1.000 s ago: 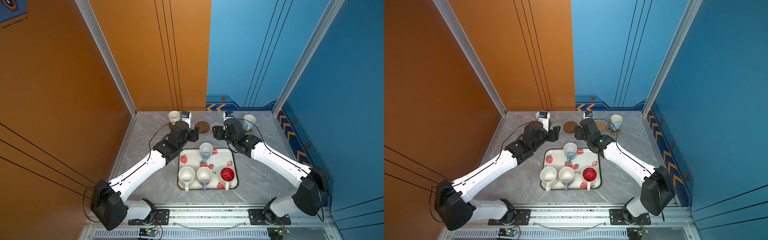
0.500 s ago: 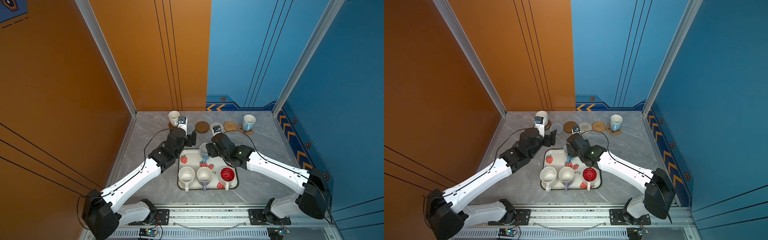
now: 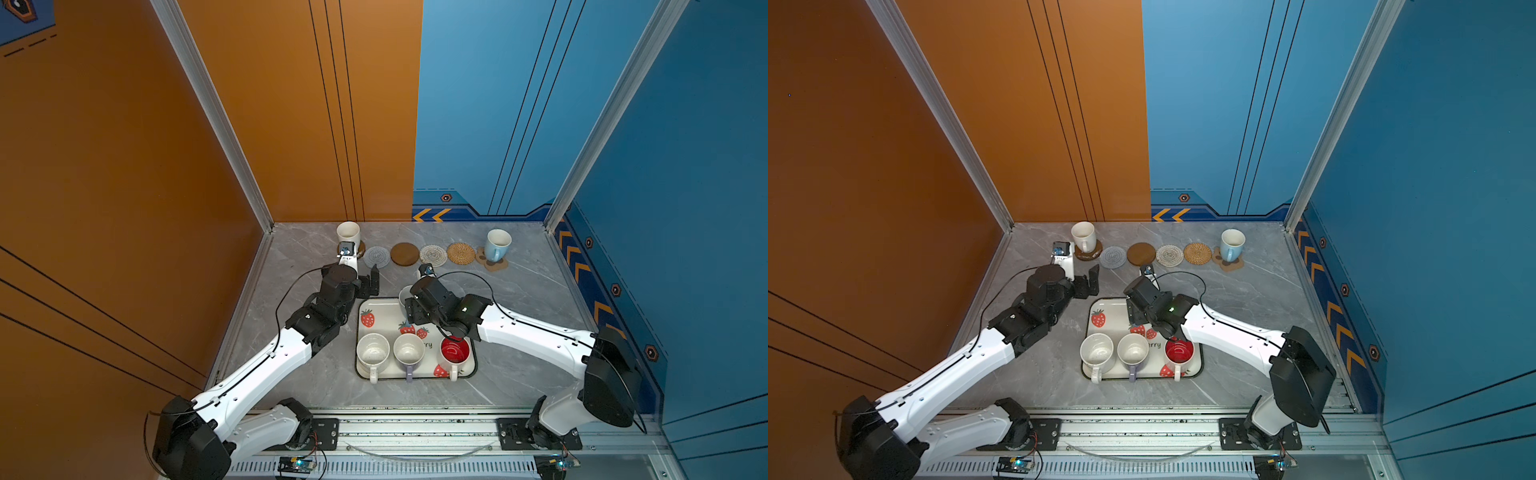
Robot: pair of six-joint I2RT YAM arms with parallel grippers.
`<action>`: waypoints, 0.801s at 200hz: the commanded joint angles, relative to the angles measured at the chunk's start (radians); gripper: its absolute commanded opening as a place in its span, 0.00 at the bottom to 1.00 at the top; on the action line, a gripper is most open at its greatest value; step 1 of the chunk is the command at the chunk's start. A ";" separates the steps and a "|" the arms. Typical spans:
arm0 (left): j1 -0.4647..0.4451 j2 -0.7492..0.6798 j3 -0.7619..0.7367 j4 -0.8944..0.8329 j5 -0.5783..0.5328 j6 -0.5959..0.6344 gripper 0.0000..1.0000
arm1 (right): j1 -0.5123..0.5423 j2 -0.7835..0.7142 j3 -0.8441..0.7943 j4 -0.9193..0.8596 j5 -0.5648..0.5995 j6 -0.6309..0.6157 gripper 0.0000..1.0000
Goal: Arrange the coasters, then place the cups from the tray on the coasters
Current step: 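Lower the right gripper into the flower-print blue mug on the tray and grip its rim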
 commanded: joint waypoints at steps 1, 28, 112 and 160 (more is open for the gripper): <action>0.011 -0.015 -0.013 0.026 0.017 -0.022 1.00 | 0.009 0.013 -0.025 -0.025 -0.020 0.042 0.83; 0.028 -0.007 -0.020 0.033 0.034 -0.038 1.00 | 0.011 0.031 -0.043 0.000 -0.056 0.062 0.83; 0.047 0.005 -0.025 0.066 0.102 -0.066 1.00 | 0.005 0.139 -0.019 0.057 -0.139 0.080 0.76; 0.062 0.013 -0.024 0.066 0.115 -0.073 0.99 | -0.015 0.180 -0.001 0.059 -0.142 0.097 0.66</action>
